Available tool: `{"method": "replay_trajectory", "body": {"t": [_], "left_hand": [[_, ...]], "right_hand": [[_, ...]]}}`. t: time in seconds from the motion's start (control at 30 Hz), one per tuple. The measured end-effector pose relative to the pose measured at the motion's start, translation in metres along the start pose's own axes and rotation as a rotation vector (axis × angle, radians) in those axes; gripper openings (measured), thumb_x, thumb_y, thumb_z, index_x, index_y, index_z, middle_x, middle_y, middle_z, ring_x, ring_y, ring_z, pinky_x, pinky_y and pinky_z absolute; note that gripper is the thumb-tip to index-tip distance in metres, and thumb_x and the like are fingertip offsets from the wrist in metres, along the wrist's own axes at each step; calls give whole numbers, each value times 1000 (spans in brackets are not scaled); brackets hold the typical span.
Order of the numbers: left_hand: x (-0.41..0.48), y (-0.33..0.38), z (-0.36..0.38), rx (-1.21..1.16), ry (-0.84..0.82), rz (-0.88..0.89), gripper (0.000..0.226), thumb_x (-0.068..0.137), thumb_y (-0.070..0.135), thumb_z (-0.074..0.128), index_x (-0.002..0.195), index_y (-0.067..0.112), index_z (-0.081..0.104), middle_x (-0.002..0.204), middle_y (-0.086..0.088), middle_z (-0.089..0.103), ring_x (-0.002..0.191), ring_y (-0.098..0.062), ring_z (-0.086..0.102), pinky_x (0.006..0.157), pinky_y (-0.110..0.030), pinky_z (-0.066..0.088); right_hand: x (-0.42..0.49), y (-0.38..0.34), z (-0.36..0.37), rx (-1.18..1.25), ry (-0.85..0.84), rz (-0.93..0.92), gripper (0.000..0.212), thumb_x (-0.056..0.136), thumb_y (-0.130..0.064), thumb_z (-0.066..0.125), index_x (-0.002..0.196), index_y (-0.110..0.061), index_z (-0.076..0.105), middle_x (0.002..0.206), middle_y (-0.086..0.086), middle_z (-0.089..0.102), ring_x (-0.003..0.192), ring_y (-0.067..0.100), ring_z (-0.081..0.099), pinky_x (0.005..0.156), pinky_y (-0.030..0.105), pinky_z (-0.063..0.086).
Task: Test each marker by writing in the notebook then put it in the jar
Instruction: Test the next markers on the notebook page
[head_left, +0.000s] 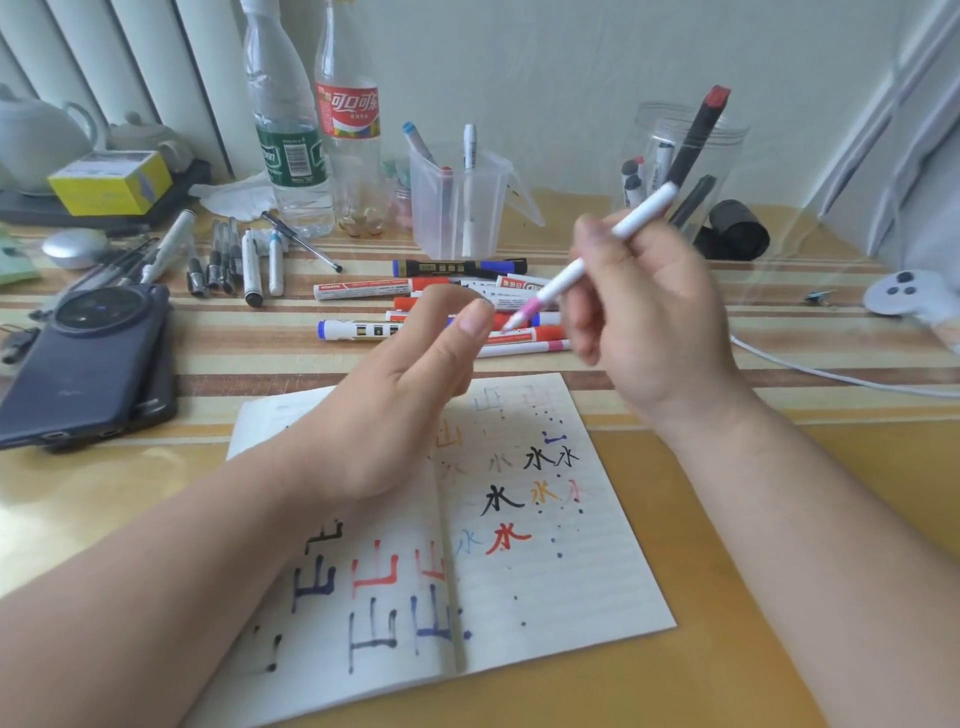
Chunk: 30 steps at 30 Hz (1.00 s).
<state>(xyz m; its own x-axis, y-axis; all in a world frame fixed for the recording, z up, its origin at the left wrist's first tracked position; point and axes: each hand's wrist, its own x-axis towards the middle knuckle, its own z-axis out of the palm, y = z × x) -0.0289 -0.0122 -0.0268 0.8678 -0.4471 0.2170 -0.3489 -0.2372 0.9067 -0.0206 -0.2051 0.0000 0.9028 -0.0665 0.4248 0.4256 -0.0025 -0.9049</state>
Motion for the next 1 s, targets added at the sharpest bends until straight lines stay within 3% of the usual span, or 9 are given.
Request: {"method": "replay_trajectory", "body": {"t": [0.07, 0.13, 0.2, 0.3, 0.43, 0.67, 0.87, 1.0], "left_hand": [[-2, 0, -2, 21, -46, -2, 28, 95, 46, 36, 119, 36, 46, 76, -4, 41, 66, -14, 36, 64, -31, 35], [-3, -2, -2, 86, -94, 8, 35, 86, 22, 36, 119, 34, 42, 75, 4, 45, 64, -12, 36, 61, -24, 37], [-5, -2, 0, 208, -167, 36, 38, 85, 14, 35, 117, 32, 42, 79, 6, 51, 66, -10, 40, 63, -22, 39], [-8, 0, 4, 401, -305, 28, 43, 90, 0, 38, 114, 34, 47, 86, 10, 59, 79, -7, 52, 70, -13, 40], [-10, 2, 10, 563, -386, 81, 48, 90, 2, 39, 116, 41, 51, 91, 20, 63, 83, 2, 56, 70, -9, 39], [-11, 6, 11, 514, -394, 126, 52, 91, 0, 41, 116, 41, 60, 92, 26, 64, 76, 2, 58, 66, -8, 40], [-11, 7, 12, 522, -371, 132, 55, 90, -3, 47, 116, 44, 60, 95, 28, 65, 73, 7, 58, 65, -6, 40], [-10, 6, 11, 548, -350, 131, 54, 88, -4, 52, 113, 43, 64, 97, 28, 66, 69, -5, 59, 63, -8, 42]], "right_hand": [[8, -11, -12, -18, 130, -15, 24, 97, -17, 60, 77, -14, 46, 52, 3, 44, 38, 14, 39, 42, 19, 33], [11, -27, -23, -70, 132, 47, 32, 90, -8, 66, 70, -16, 42, 49, 3, 41, 36, 14, 37, 42, 18, 31], [3, -39, -30, -158, -12, 179, 31, 90, -4, 69, 68, -13, 48, 46, 5, 46, 36, 18, 40, 40, 20, 32], [-38, -37, -40, -257, -255, 357, 17, 91, -9, 67, 76, -2, 66, 65, 21, 65, 53, 32, 64, 40, 30, 46], [-82, -22, -46, -180, -316, 557, 10, 83, -13, 77, 82, -3, 73, 78, 21, 70, 74, 34, 71, 54, 38, 56], [-85, -23, -57, -240, -296, 517, 5, 74, -5, 68, 77, -1, 66, 63, 17, 60, 59, 27, 60, 50, 35, 54], [-95, -12, -56, -340, -230, 484, 4, 72, -13, 68, 70, -10, 66, 56, 13, 58, 48, 29, 55, 41, 31, 44], [-95, -10, -54, -395, -220, 466, 17, 81, -3, 74, 70, -11, 65, 54, 11, 58, 42, 27, 52, 41, 29, 40]]}}
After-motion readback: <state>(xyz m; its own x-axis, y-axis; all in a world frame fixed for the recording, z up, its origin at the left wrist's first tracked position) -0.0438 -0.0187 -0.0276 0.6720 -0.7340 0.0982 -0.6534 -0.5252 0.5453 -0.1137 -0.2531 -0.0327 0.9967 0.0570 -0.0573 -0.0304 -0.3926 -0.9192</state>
